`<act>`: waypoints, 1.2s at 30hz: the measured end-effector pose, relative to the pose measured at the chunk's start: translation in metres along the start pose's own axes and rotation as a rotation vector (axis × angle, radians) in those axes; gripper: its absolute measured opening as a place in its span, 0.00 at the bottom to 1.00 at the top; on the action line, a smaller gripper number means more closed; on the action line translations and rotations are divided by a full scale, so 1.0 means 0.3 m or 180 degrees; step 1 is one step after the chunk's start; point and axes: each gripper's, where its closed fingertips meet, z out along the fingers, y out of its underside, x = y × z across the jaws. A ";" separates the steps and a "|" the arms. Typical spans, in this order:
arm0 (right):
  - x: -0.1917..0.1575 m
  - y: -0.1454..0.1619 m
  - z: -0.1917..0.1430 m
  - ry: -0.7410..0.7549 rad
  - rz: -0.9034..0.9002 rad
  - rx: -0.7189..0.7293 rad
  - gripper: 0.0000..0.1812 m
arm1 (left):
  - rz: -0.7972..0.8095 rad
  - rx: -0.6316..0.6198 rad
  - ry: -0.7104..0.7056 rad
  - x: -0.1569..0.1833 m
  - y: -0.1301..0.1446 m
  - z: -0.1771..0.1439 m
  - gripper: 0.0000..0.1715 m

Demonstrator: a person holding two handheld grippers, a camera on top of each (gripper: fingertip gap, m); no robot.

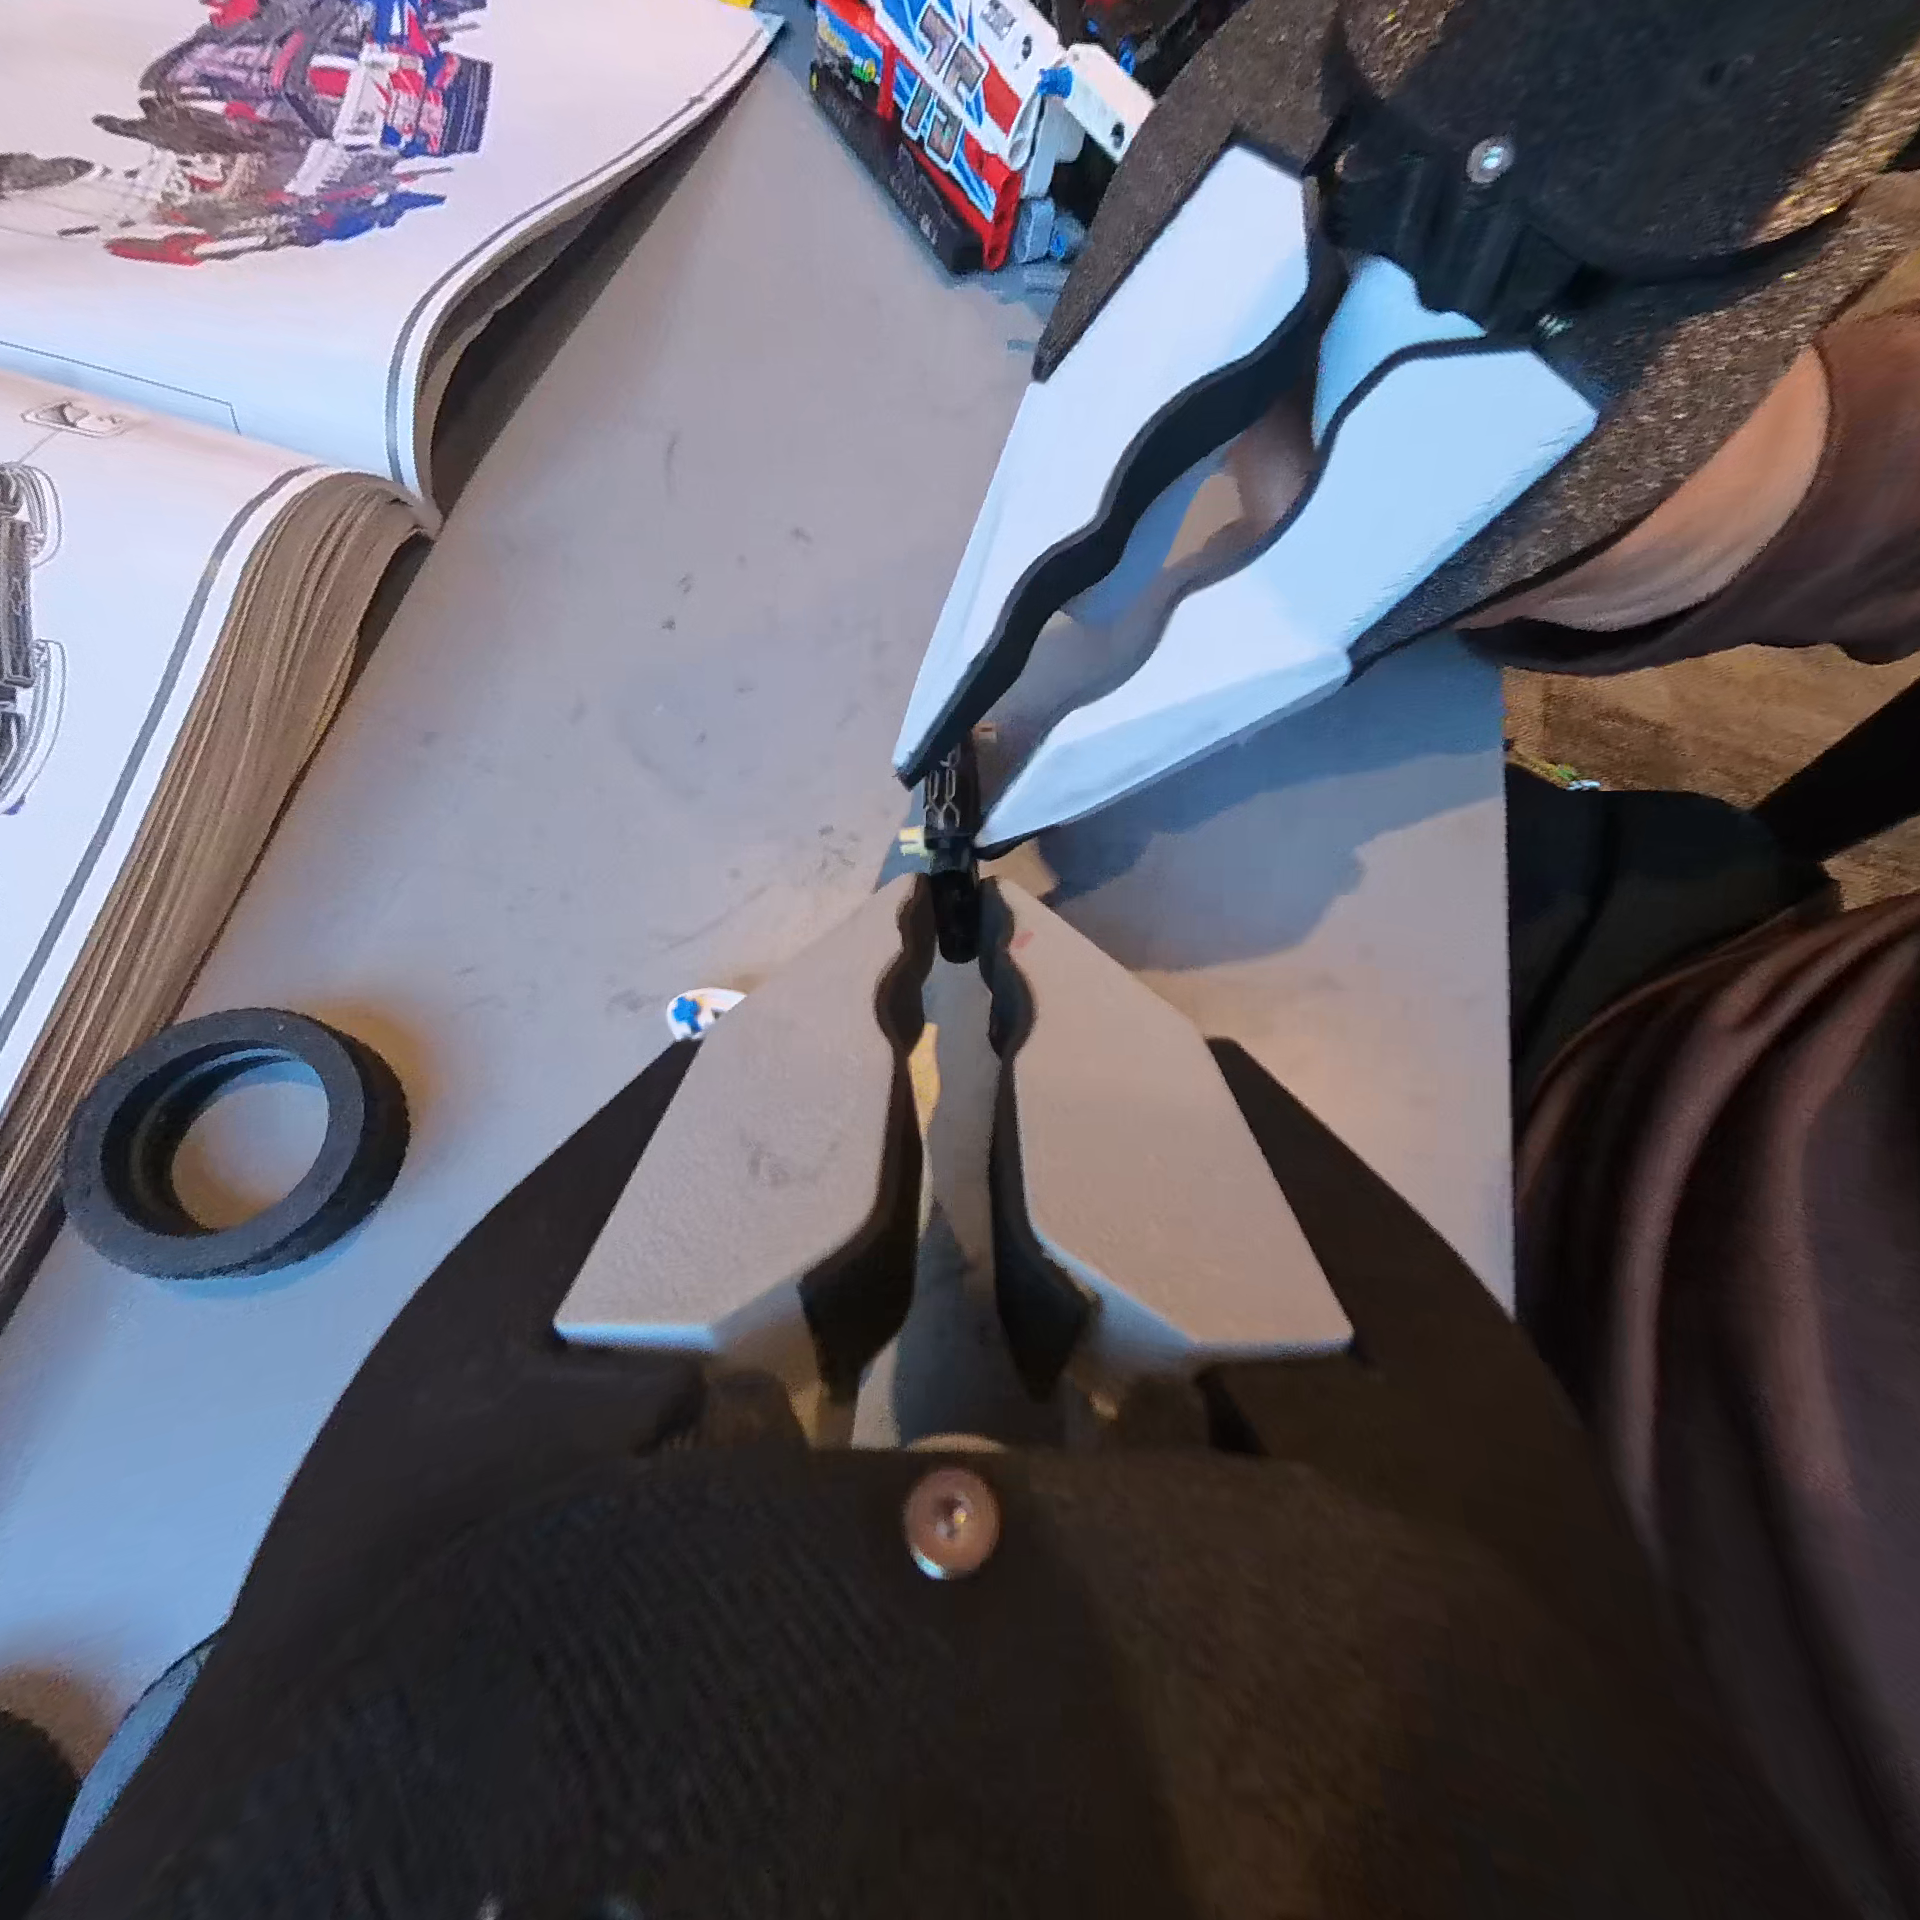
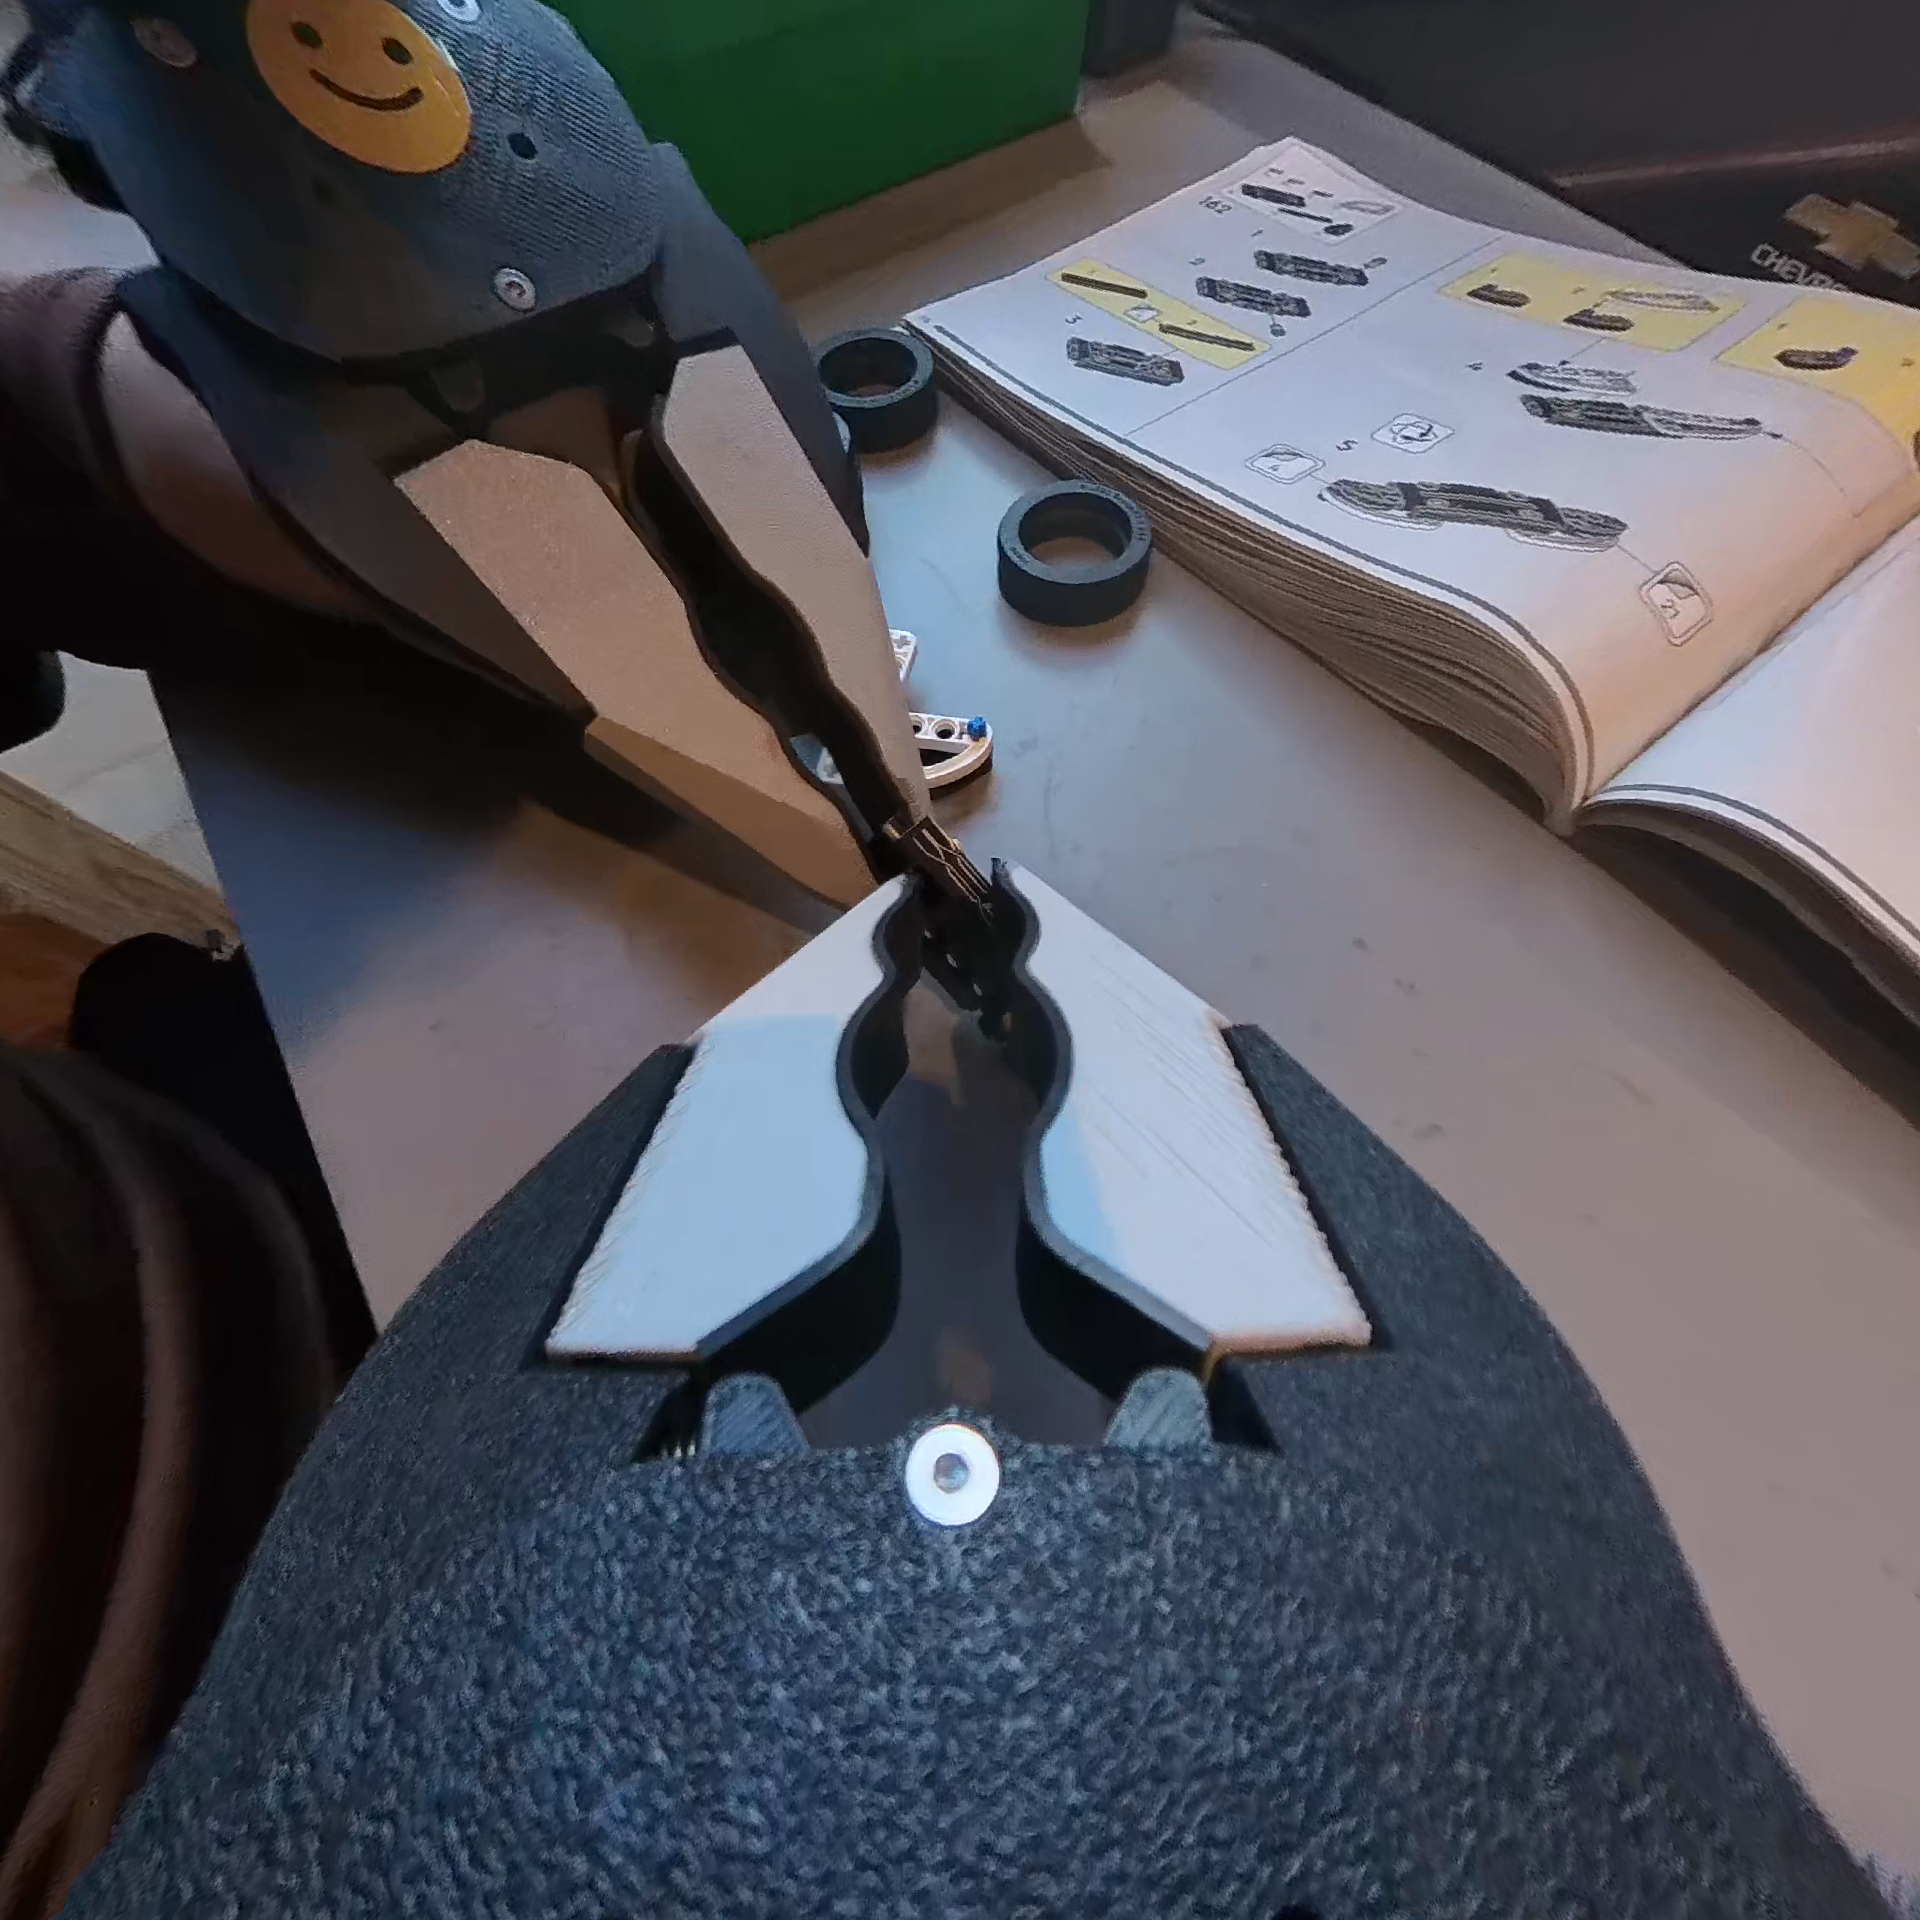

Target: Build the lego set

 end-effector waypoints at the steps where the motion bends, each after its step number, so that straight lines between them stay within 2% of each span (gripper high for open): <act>1: 0.001 0.000 0.003 0.0021 0.0021 -0.0012 0.07 | -0.0023 -0.0015 0.0000 -0.003 0.002 0.001 0.03; 5: 0.008 0.002 0.015 0.0087 0.0165 -0.0050 0.06 | -0.0100 -0.0086 -0.0029 -0.015 0.010 0.008 0.03; 10: 0.008 0.003 0.029 0.0414 -0.0119 -0.0116 0.06 | -0.0169 -0.0202 -0.0063 -0.027 0.025 0.017 0.02; 11: 0.003 -0.006 0.030 0.0448 -0.0162 -0.0073 0.00 | -0.0213 -0.0175 -0.0018 -0.025 0.021 0.017 0.03; 12: 0.005 -0.009 0.032 0.0529 -0.0181 -0.0069 0.00 | -0.0272 -0.0175 -0.0006 -0.030 0.021 0.018 0.03; 16: -0.001 -0.014 0.034 0.0373 -0.0055 -0.0031 0.00 | -0.0224 -0.0141 0.0023 -0.032 0.020 0.013 0.03; 20: -0.001 -0.015 -0.009 0.0266 -0.0037 0.0064 0.00 | 0.0106 -0.0104 -0.0021 -0.016 0.014 0.013 0.03; 26: 0.012 0.003 -0.077 0.0360 -0.0313 -0.0070 0.05 | 0.1115 -0.0006 -0.0481 -0.015 0.001 0.002 0.03; 27: 0.018 -0.001 -0.084 0.0357 -0.0347 -0.0072 0.08 | 0.1251 0.0002 -0.0533 -0.015 0.001 0.001 0.03; 28: 0.015 -0.006 -0.088 0.0297 -0.0399 -0.0073 0.11 | 0.1405 0.0023 -0.0588 -0.013 -0.001 0.000 0.03; 32: -0.008 -0.007 -0.079 0.0041 -0.0497 -0.0142 0.11 | 0.2073 0.0112 -0.0965 -0.020 -0.023 -0.008 0.03; 36: 0.007 -0.014 -0.065 0.0211 -0.0669 -0.0069 0.10 | 0.1811 0.0132 -0.0792 0.000 -0.020 -0.001 0.03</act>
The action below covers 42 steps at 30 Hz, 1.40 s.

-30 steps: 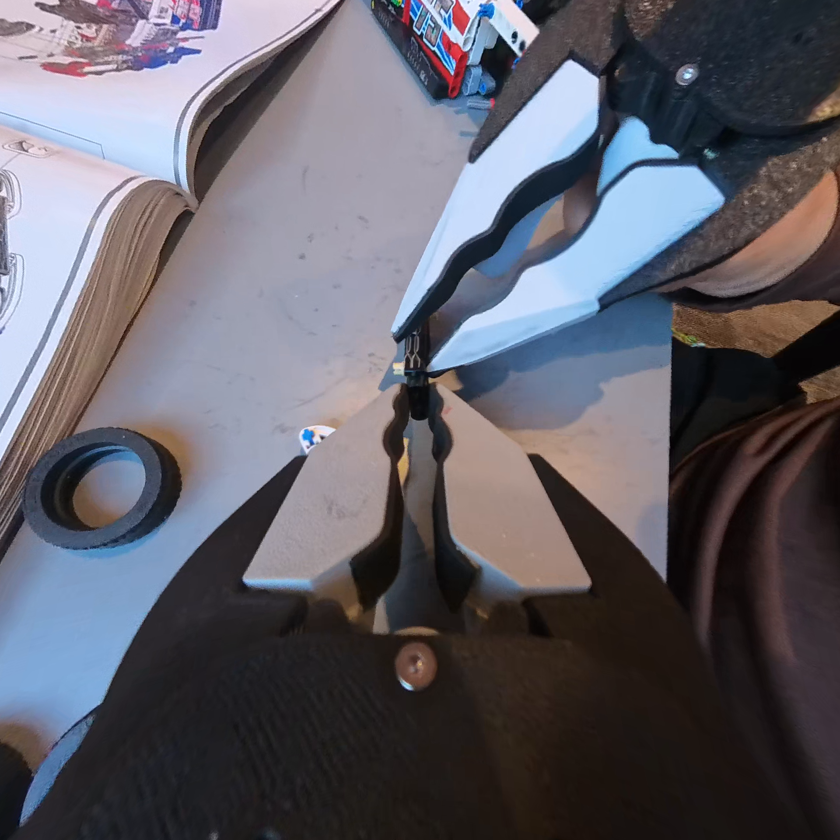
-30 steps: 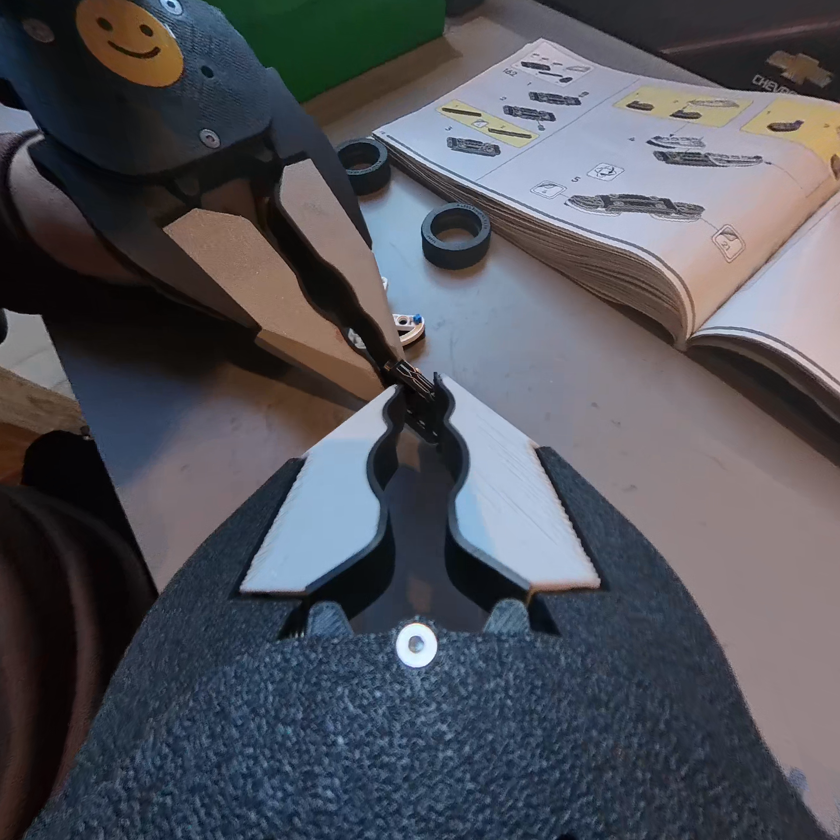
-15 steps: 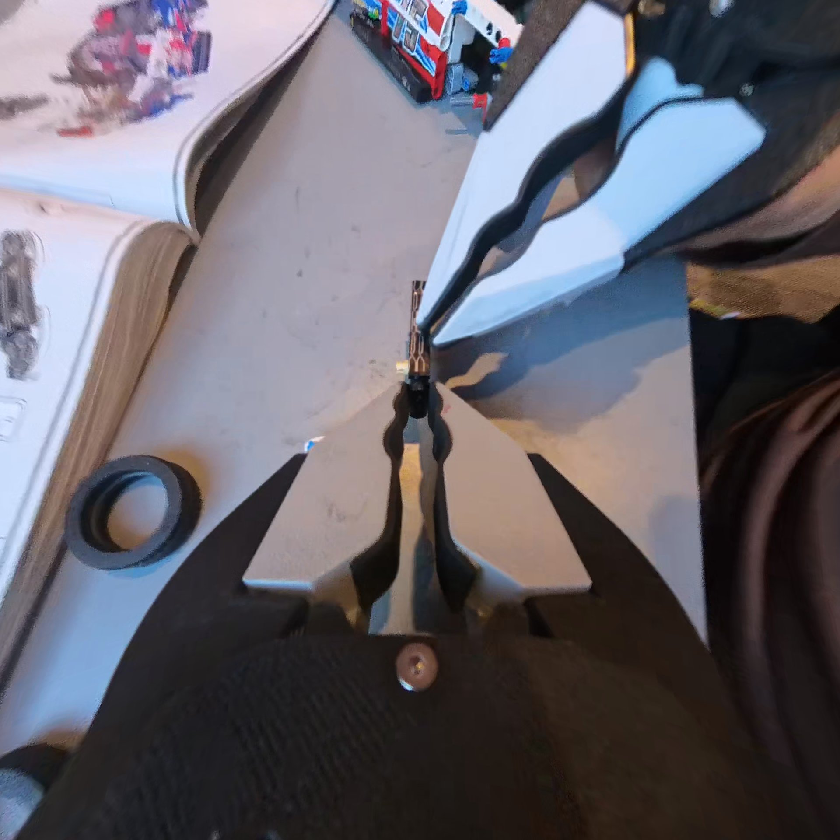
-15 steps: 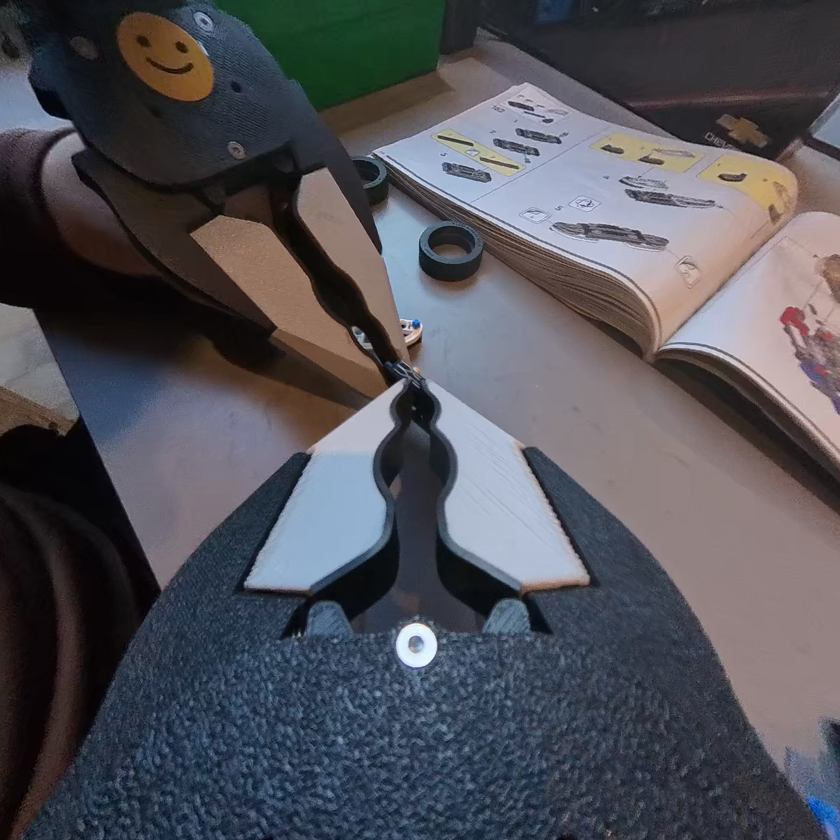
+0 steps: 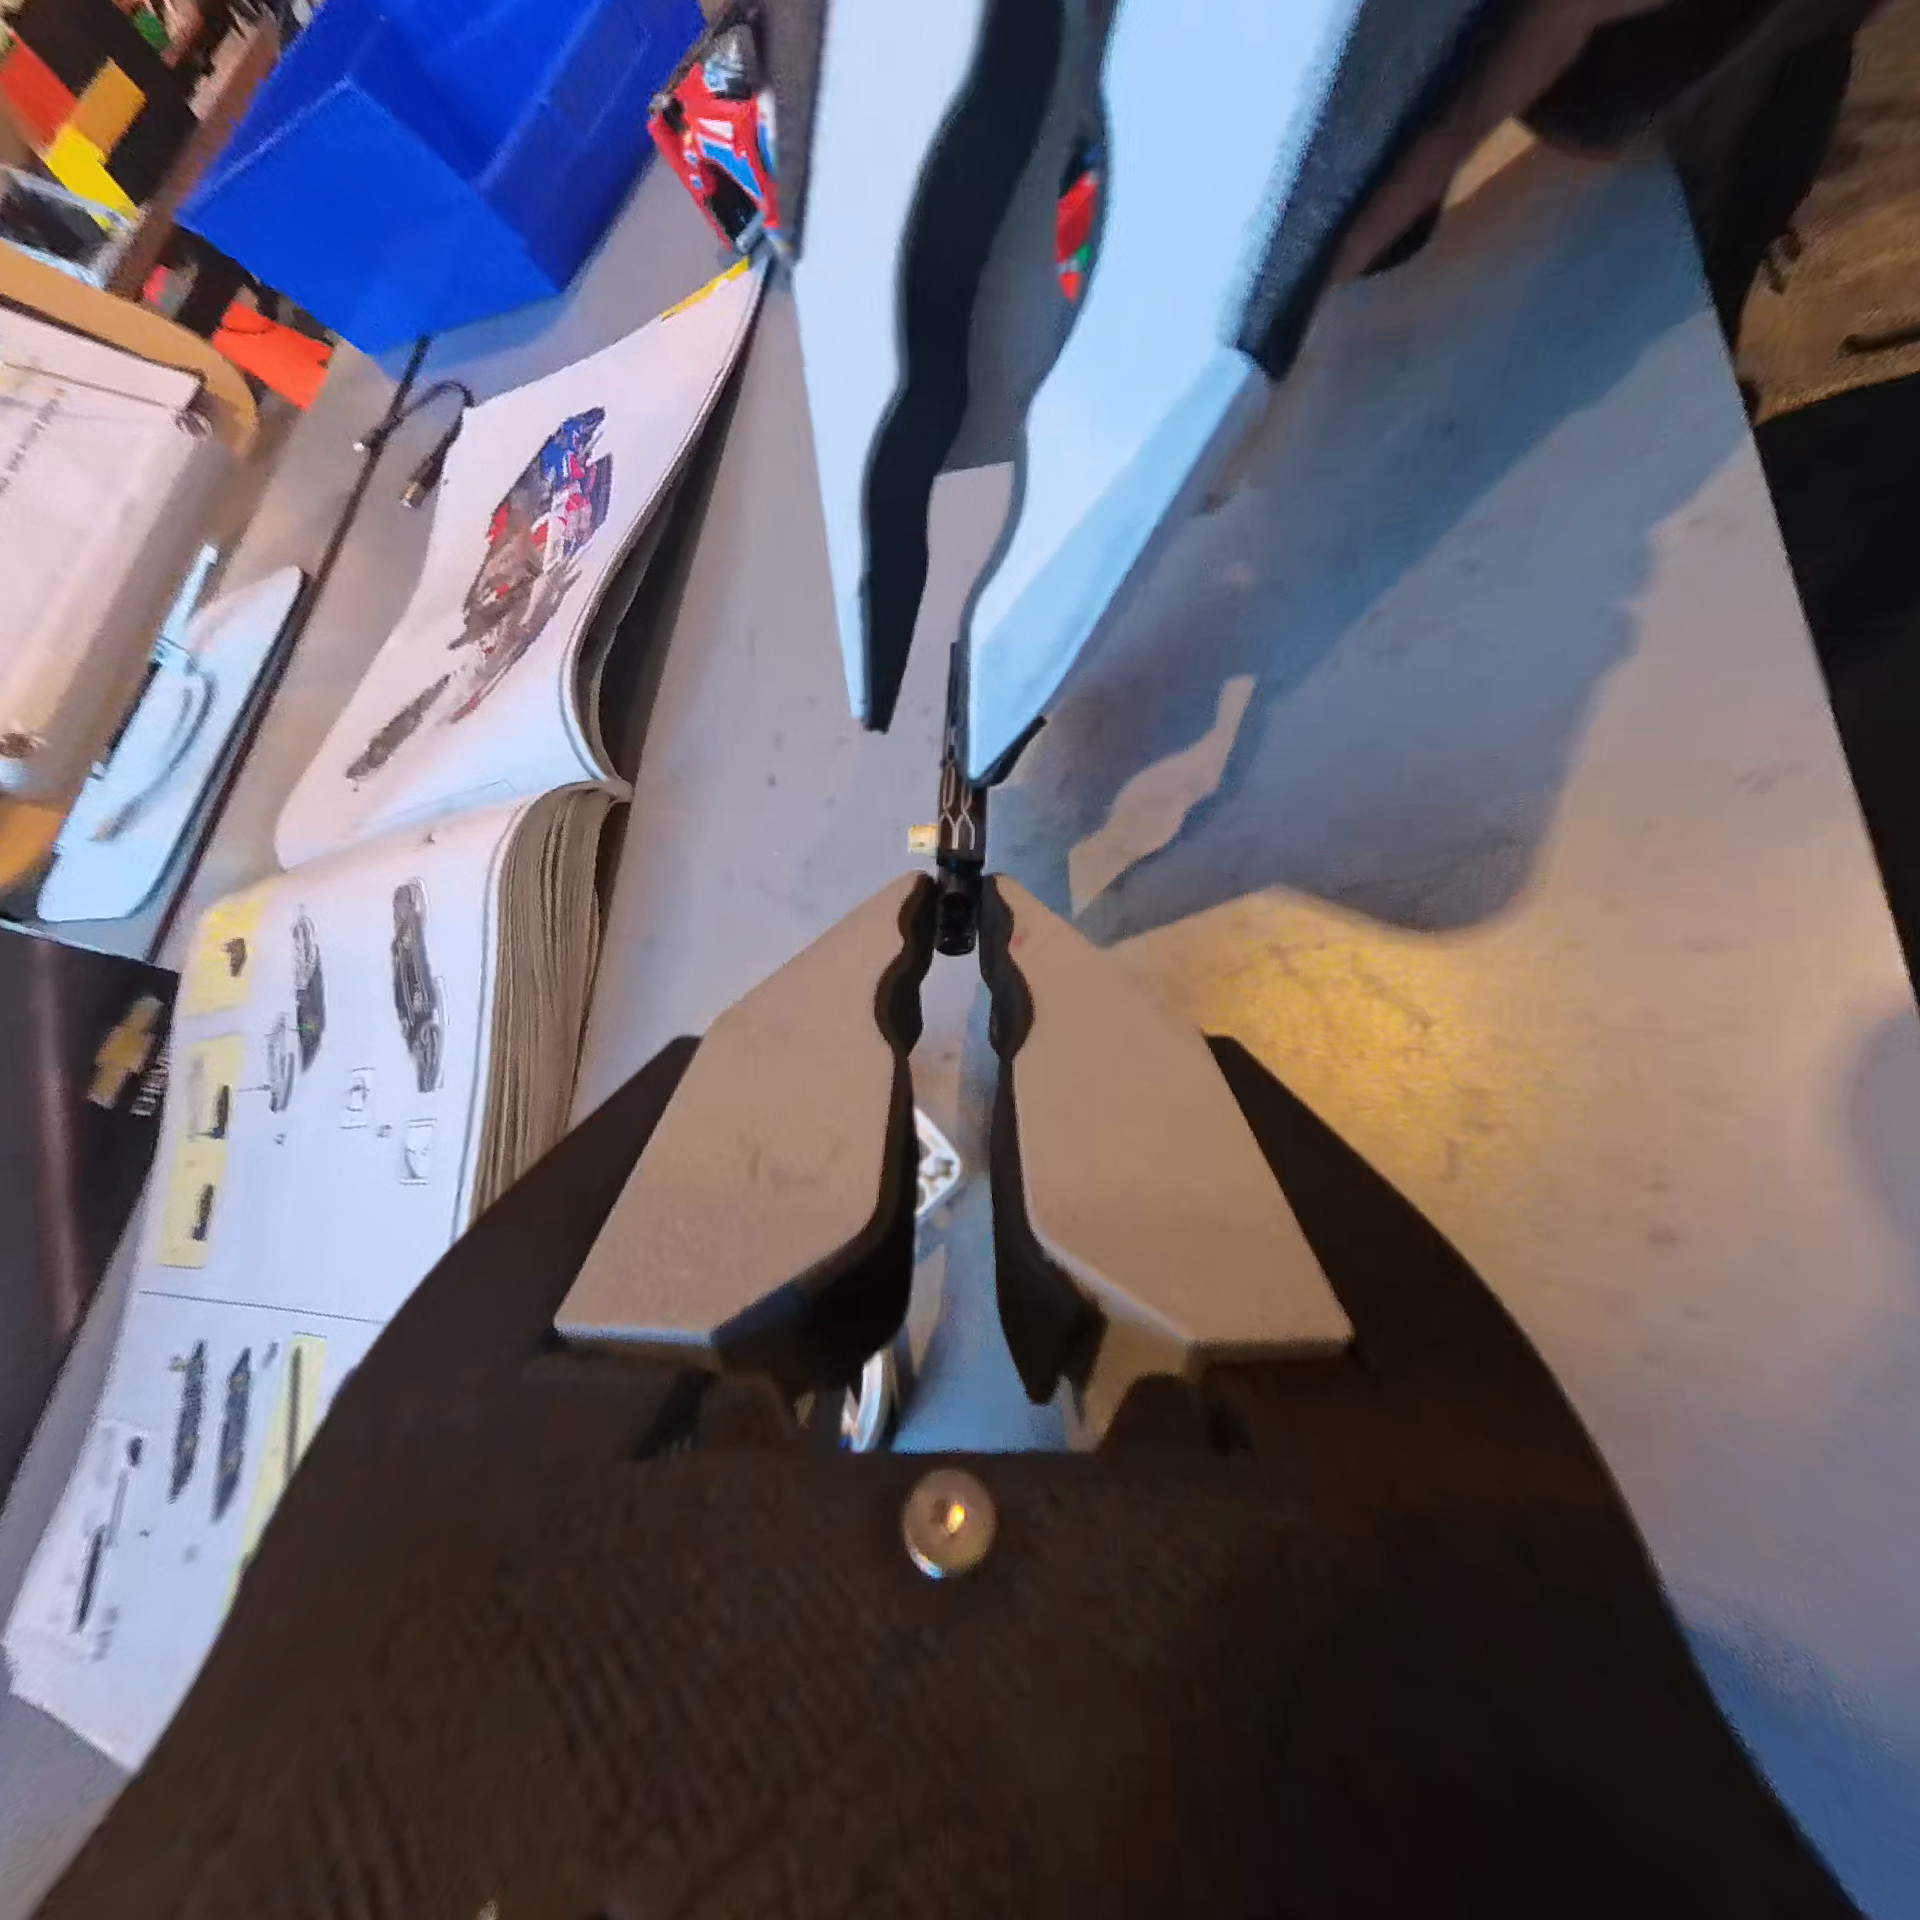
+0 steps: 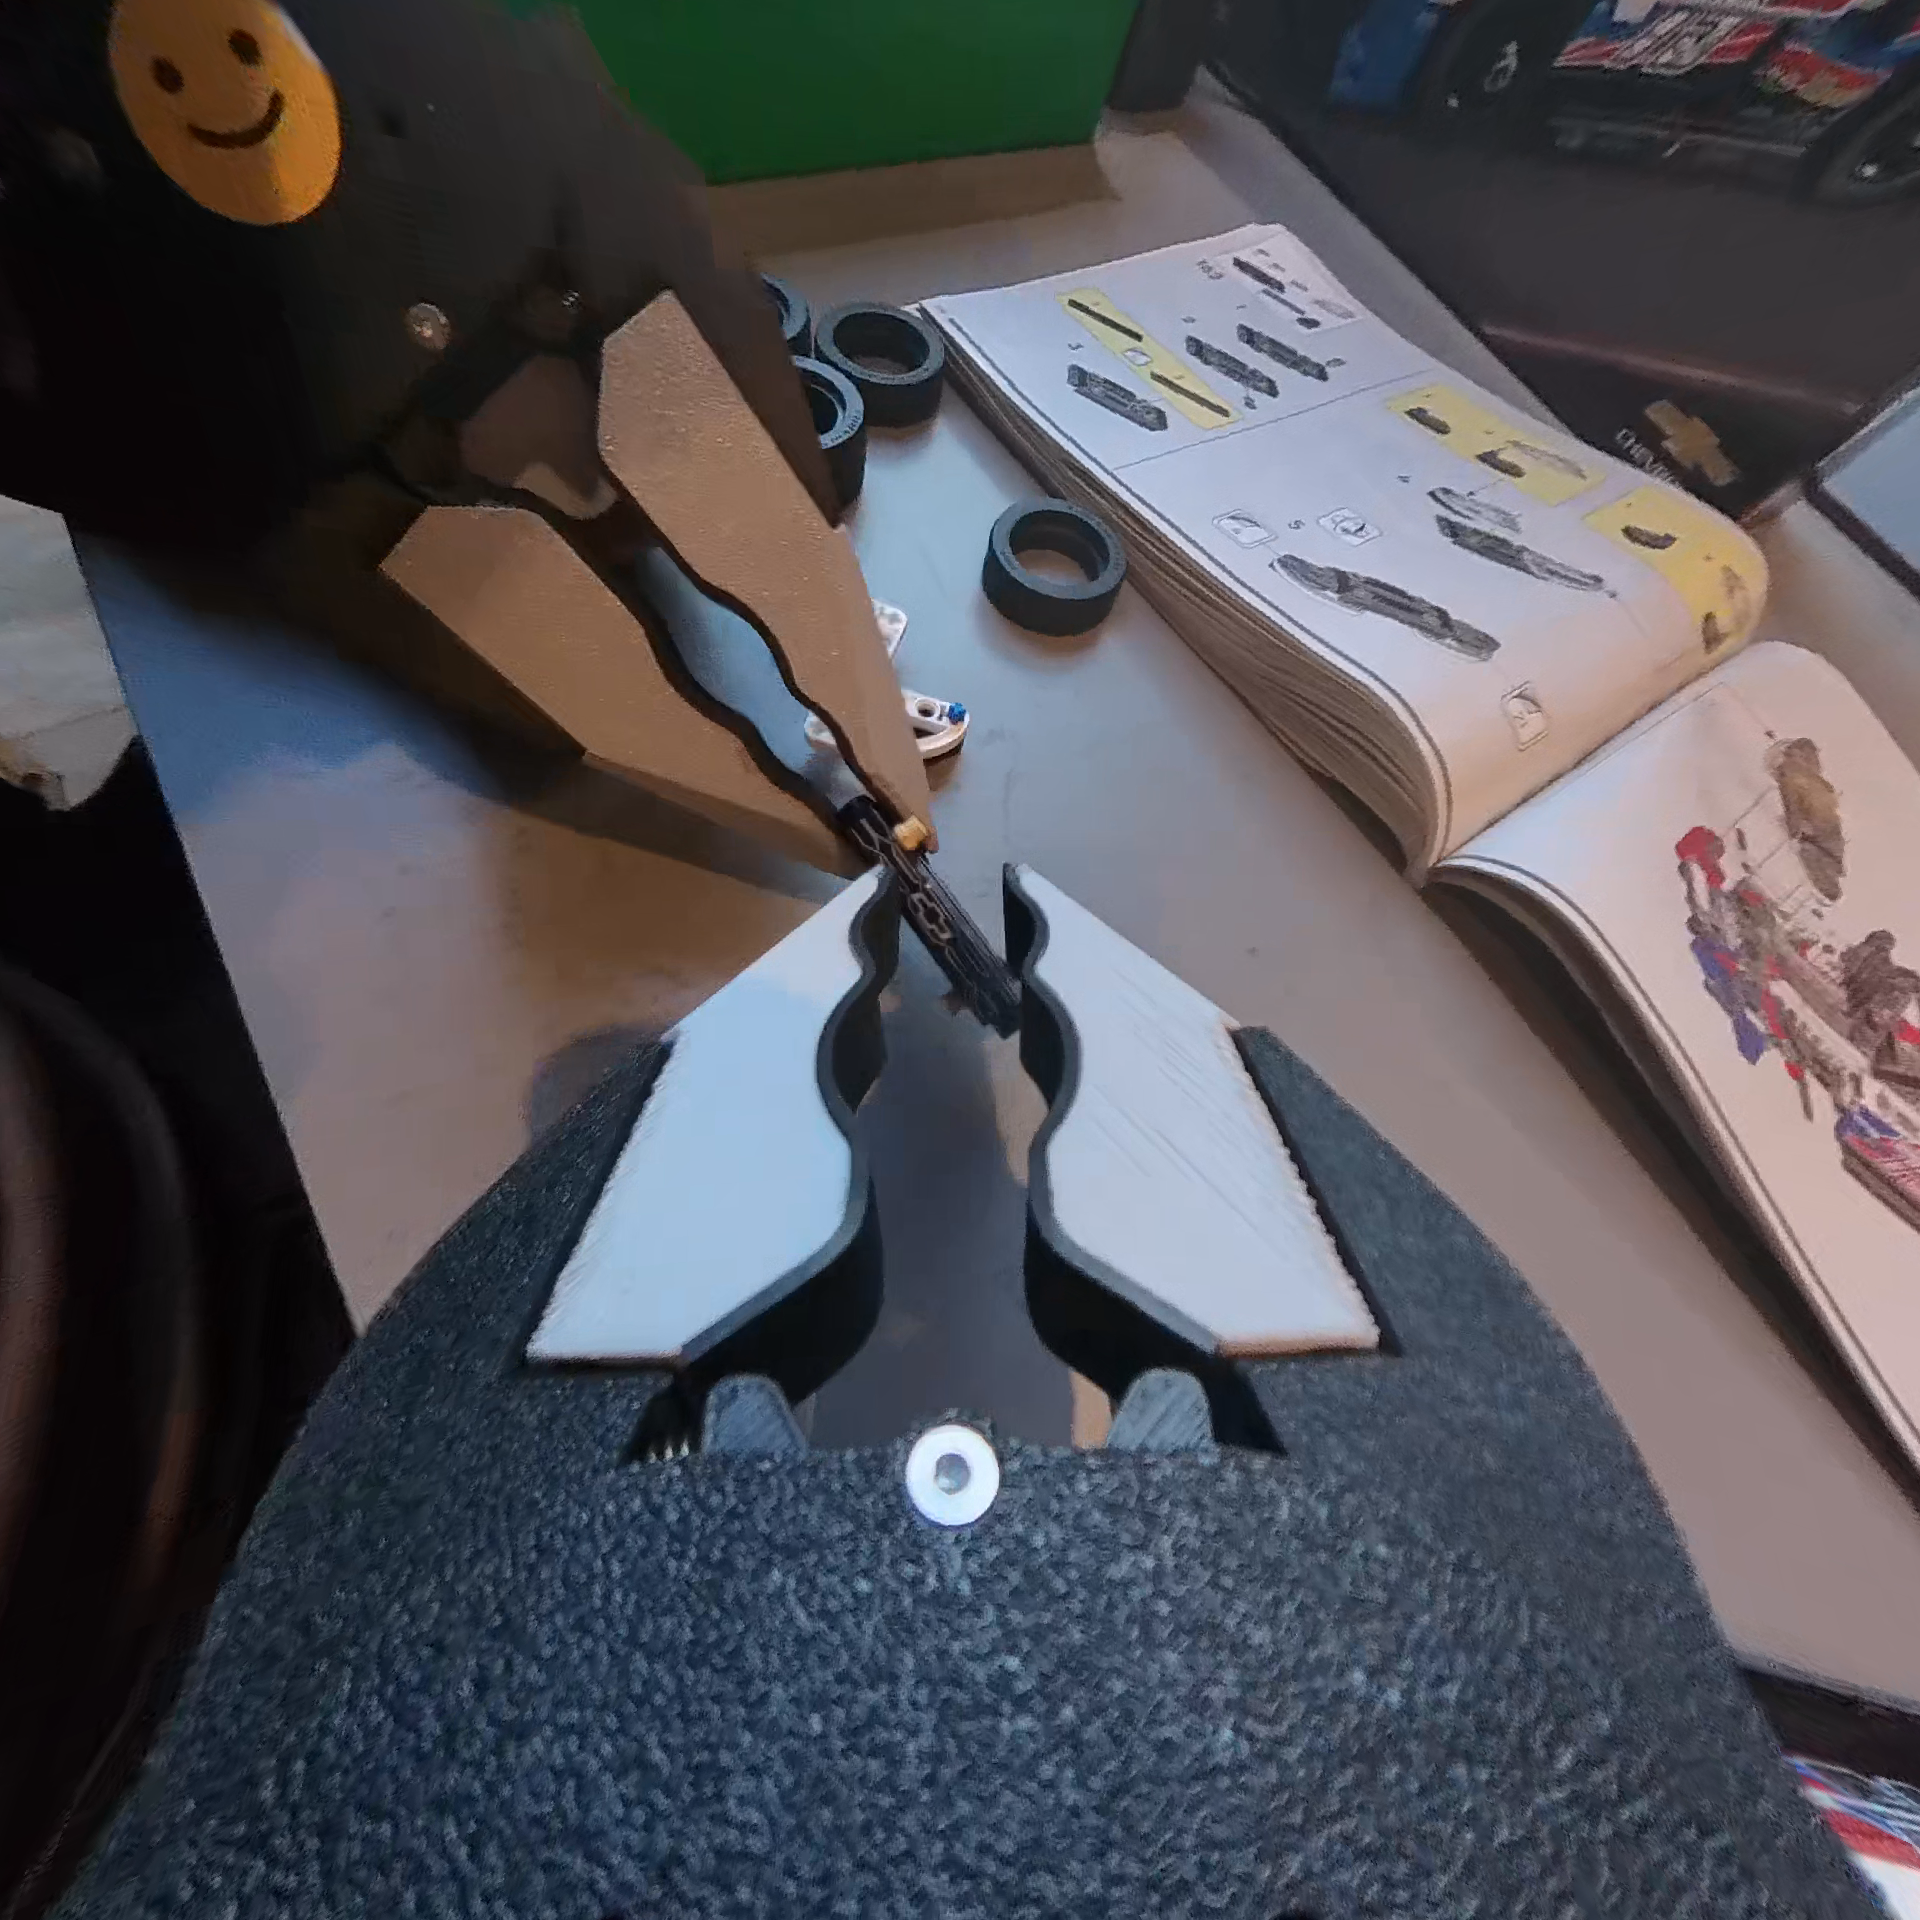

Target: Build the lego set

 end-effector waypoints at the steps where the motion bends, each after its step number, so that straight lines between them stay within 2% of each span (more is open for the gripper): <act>1: 0.001 -0.004 -0.001 0.0046 -0.0062 0.0038 0.10 | -0.0073 0.0020 0.0008 -0.004 -0.002 0.000 0.03; 4: -0.005 -0.003 -0.001 0.0095 -0.0166 0.0062 0.11 | -0.0004 0.0082 -0.0047 -0.006 -0.018 -0.003 0.03; 9: -0.012 -0.012 -0.017 -0.0399 0.0359 0.0080 0.08 | 0.0535 -0.0050 -0.0265 0.000 -0.012 0.003 0.03; 11: -0.026 0.008 -0.012 -0.0709 0.0725 -0.0058 0.05 | 0.0979 -0.0170 -0.0542 -0.021 -0.006 -0.002 0.03; 14: -0.056 -0.001 0.000 -0.1146 0.1323 -0.0037 0.09 | 0.1616 -0.0367 -0.0823 -0.021 0.002 -0.002 0.04; 17: -0.049 0.019 0.019 -0.0995 0.1232 -0.0089 0.06 | 0.2032 -0.0436 -0.0958 -0.002 -0.003 0.003 0.04; 25: -0.057 0.056 0.037 -0.1063 0.1163 -0.0163 0.07 | 0.2432 -0.0584 -0.1016 0.018 0.016 0.014 0.04; 27: -0.071 0.057 0.045 -0.1114 0.1051 -0.0191 0.04 | 0.2559 -0.0658 -0.1065 0.019 0.024 0.015 0.04; 30: -0.075 0.063 0.059 -0.1013 0.0827 -0.0282 0.04 | 0.2461 -0.0735 -0.0986 0.025 0.041 0.020 0.05; 36: -0.068 0.064 0.064 -0.0879 0.0759 -0.0422 0.02 | 0.2413 -0.0762 -0.0991 0.024 0.043 0.018 0.05; 38: -0.062 0.059 0.070 -0.0768 0.0762 -0.0328 0.01 | 0.2341 -0.0796 -0.1002 0.017 0.048 0.018 0.04; 42: -0.010 0.022 0.071 -0.0446 0.0876 0.0014 0.00 | 0.1797 -0.0690 -0.0792 0.014 0.050 0.021 0.04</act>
